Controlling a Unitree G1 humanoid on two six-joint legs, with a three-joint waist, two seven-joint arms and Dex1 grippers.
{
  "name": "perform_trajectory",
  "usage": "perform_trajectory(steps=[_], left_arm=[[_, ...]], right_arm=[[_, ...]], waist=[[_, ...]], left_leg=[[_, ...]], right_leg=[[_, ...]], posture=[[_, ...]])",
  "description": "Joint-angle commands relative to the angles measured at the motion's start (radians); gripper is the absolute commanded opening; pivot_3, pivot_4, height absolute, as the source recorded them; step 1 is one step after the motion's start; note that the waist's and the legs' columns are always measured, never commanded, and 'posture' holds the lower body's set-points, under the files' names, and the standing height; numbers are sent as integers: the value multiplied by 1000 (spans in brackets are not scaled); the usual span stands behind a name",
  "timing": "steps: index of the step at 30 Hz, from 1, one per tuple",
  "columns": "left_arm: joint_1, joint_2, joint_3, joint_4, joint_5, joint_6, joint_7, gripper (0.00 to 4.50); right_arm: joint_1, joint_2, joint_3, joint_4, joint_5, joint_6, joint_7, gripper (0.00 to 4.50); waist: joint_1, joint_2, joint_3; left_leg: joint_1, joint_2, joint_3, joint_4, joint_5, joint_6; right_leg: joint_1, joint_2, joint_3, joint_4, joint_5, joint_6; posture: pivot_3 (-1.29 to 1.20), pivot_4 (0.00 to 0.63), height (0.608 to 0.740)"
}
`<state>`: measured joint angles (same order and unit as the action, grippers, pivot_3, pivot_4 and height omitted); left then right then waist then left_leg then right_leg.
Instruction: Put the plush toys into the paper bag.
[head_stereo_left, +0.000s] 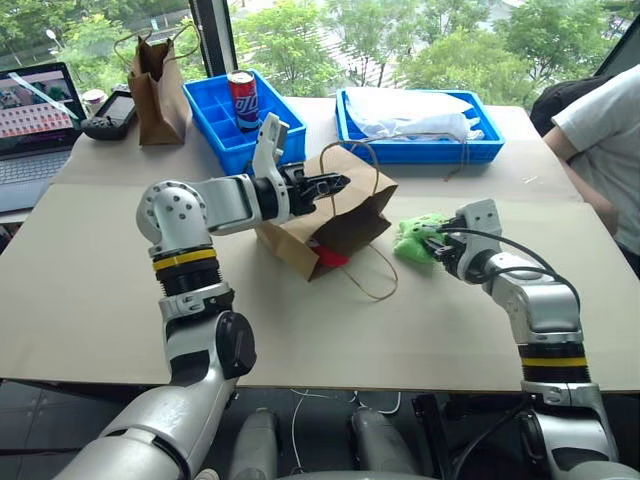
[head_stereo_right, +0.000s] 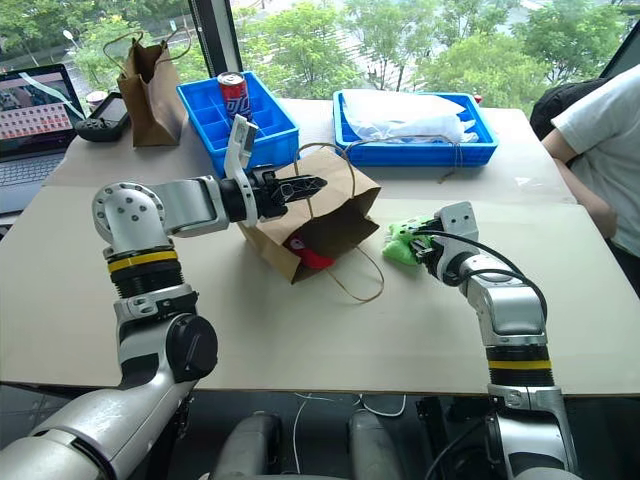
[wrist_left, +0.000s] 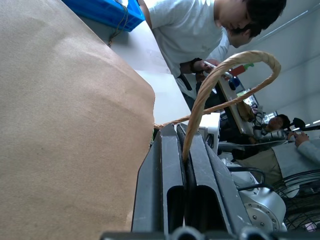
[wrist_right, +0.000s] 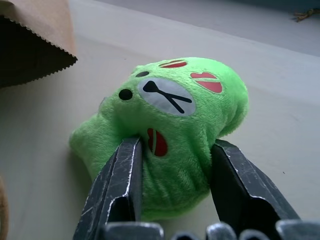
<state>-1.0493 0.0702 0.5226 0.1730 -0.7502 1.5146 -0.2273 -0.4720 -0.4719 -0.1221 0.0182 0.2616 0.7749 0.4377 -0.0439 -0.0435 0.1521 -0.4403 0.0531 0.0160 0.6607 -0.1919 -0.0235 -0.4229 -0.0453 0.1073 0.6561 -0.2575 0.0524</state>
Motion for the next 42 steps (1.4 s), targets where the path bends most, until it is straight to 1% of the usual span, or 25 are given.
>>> perform_trajectory(steps=[1,2,7,9,11,13,16,20,22,26,31,36,37,42], left_arm=[[-12,-6,8,-29,-28,-13,5,0],[-14,-7,11,-30,-29,-10,7,0],[-23,-15,17,-28,-35,-6,14,0],[-24,-14,12,-22,-35,-6,11,0],[-24,-17,6,-20,-35,-5,9,0],[-26,-26,5,-23,-38,-1,11,0],[-32,-40,8,-31,-48,11,15,0],[-40,-48,22,-47,-69,42,23,0],[-41,-48,27,-50,-70,49,28,0],[-43,-56,36,-68,-78,62,37,0],[-57,-73,58,-86,-84,82,47,0],[-60,-72,69,-88,-82,87,58,0],[-60,-68,70,-86,-80,86,59,0],[-57,-66,75,-87,-76,84,68,0]], right_arm=[[26,-44,-48,-139,63,50,44,377],[34,-62,-53,-172,75,69,55,46],[69,-184,-64,-418,208,249,144,46],[70,-205,-64,-501,261,316,152,46],[61,-188,-41,-544,296,359,138,46],[44,-139,-15,-551,314,378,109,46],[16,-64,62,-505,278,343,64,46],[-57,53,127,-401,244,260,27,46],[-86,81,153,-348,220,221,25,46],[-137,164,182,-211,181,123,19,46],[-161,272,164,-53,173,0,29,46],[-151,289,174,50,108,-125,22,46],[-148,292,160,68,91,-160,-4,46],[-109,277,146,53,17,-240,-78,46]], waist=[[1,0,0],[1,0,0],[2,2,1],[2,2,1],[-1,2,1],[-1,2,1],[0,2,1],[0,2,1],[1,2,1],[1,2,1],[1,2,1],[1,2,2],[1,2,2],[0,2,2]], left_leg=[[0,-1,-1,0,0,0],[0,-1,-1,0,0,0],[-1,-2,-3,0,0,0],[-1,-2,-4,0,0,0],[0,-2,-5,0,0,0],[0,-3,-7,0,0,0],[0,-5,-11,0,0,0],[0,-5,-11,0,0,0],[-1,-5,-11,0,0,0],[-1,-5,-12,0,0,0],[-1,-5,-12,0,0,0],[-1,-5,-12,0,0,0],[-1,-5,-12,0,0,0],[-1,-5,-12,0,0,0]], right_leg=[[0,0,0,0,0,0],[0,0,0,0,0,0],[0,0,0,-1,0,0],[0,0,0,0,0,0],[0,1,-1,-1,0,0],[1,1,-1,0,0,0],[1,1,-1,0,0,0],[0,1,-1,0,0,0],[0,1,-1,0,0,0],[0,1,-1,0,0,0],[0,1,-2,0,0,0],[0,1,-2,0,0,0],[0,1,-2,0,0,0],[0,1,-2,1,0,0]], posture=[[0,150,715],[0,150,715],[0,150,715],[0,150,715],[0,150,715],[0,150,715],[0,150,715],[0,150,715],[0,150,715],[0,150,715],[0,150,715],[0,150,715],[0,150,715],[0,150,715]])
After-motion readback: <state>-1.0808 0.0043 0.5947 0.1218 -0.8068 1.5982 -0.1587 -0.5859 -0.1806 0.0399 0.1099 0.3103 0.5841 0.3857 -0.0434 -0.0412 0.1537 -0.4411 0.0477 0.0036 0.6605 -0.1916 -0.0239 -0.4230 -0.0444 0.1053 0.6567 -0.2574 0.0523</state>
